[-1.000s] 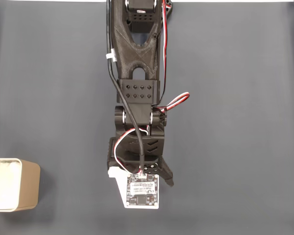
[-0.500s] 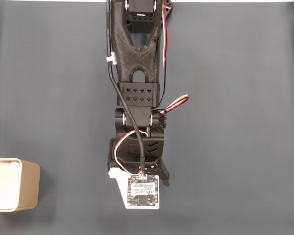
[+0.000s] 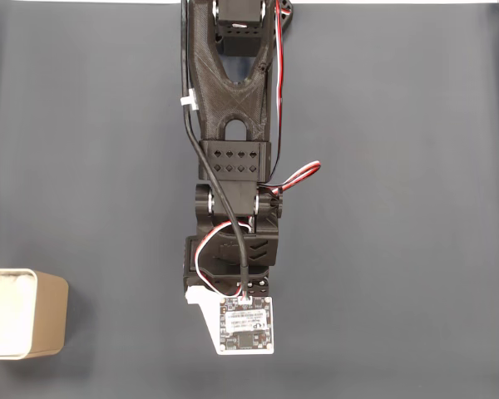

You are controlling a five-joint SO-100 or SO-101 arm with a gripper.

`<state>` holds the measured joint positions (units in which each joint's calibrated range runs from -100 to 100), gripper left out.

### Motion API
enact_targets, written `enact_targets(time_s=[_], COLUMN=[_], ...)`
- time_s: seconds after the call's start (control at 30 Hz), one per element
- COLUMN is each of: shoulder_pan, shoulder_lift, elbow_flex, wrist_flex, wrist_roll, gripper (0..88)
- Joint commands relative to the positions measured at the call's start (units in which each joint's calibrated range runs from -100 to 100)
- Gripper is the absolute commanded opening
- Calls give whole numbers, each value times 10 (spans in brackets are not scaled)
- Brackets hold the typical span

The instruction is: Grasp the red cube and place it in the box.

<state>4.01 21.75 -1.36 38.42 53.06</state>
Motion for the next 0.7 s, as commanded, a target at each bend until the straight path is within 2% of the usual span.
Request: enact_targets(time_s=[0.0,0.33,0.67], shoulder_pan=[2,1,4], shoulder_lift=[-12,-32,-94], elbow_flex=[-27,-27,-23], wrist_flex=[-5,7,40], wrist_roll=[4,2,-11], gripper=[114,67,58])
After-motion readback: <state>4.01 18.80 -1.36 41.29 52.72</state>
